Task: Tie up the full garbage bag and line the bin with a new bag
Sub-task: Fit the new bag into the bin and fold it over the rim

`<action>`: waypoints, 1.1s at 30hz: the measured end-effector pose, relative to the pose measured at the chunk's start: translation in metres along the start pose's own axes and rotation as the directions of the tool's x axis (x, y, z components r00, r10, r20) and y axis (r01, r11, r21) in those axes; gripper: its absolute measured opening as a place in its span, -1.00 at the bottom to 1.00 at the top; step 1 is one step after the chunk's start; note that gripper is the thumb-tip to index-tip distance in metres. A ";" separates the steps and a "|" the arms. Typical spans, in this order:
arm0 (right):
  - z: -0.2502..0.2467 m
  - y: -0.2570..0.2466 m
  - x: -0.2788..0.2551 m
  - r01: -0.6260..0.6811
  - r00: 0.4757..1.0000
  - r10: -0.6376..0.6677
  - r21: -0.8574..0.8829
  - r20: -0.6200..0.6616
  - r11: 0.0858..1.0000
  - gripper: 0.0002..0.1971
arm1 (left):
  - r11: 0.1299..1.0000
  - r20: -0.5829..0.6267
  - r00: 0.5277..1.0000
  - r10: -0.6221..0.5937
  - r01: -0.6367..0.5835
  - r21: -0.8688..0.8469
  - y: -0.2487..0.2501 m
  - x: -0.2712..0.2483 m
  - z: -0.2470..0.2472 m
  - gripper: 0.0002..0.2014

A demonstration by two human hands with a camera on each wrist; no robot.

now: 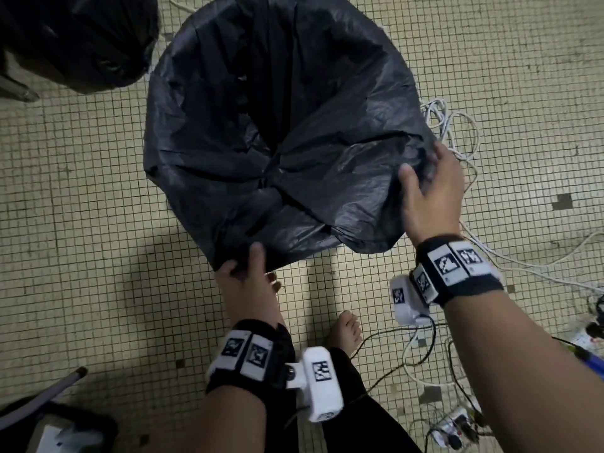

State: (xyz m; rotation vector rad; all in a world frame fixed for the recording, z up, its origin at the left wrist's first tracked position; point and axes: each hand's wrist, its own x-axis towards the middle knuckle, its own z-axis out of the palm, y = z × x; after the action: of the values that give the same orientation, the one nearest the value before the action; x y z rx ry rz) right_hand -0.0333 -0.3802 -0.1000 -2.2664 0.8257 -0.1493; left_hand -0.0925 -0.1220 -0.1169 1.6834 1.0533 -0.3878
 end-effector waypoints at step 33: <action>0.017 0.063 -0.073 -0.449 0.893 0.450 0.113 0.018 0.886 -0.68 | 0.952 -0.105 0.950 0.293 -0.300 -0.058 0.041 0.102 -0.064 -0.65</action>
State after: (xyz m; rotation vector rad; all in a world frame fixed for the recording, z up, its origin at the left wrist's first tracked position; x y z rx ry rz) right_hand -0.1181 -0.3607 -0.1448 -1.9097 1.2898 0.0093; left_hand -0.0184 -0.0205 -0.1386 1.7745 0.8529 -0.0730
